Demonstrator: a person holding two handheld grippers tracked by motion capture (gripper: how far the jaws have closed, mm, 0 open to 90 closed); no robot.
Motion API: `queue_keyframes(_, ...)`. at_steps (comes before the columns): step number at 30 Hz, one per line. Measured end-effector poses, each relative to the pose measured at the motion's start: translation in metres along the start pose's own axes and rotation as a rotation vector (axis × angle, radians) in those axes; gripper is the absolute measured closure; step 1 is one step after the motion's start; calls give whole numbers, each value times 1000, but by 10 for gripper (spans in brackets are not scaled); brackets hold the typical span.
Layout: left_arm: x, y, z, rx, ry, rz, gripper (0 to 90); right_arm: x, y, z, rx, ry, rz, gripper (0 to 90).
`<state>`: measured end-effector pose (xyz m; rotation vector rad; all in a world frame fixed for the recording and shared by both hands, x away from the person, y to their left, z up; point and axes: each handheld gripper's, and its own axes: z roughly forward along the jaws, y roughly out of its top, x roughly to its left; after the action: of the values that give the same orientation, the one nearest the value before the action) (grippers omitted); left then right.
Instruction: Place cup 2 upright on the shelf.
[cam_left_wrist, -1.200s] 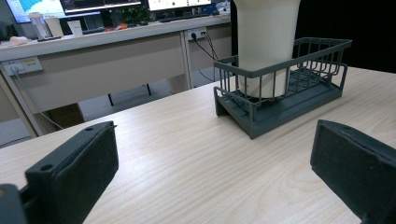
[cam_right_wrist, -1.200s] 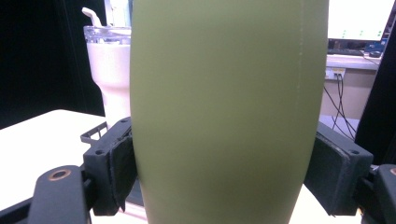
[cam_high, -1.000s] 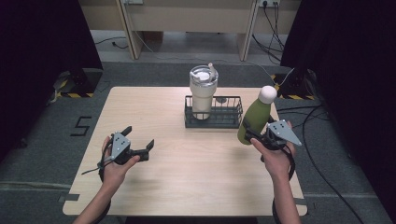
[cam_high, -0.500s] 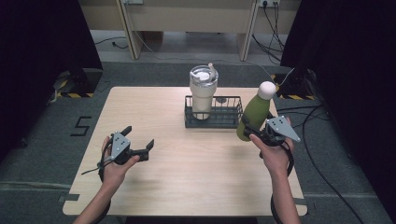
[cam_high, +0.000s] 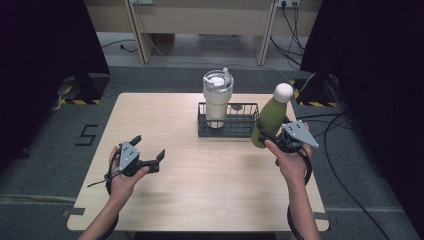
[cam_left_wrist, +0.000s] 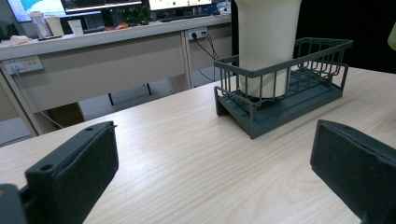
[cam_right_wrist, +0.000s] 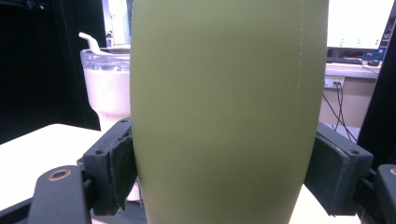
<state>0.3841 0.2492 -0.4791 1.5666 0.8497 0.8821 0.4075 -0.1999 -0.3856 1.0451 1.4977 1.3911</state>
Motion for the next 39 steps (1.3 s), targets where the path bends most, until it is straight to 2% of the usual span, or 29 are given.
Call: queue_keyframes(39, 1, 1, 0, -2, 4, -2, 1, 6, 27, 29, -37, -11, 11, 210)
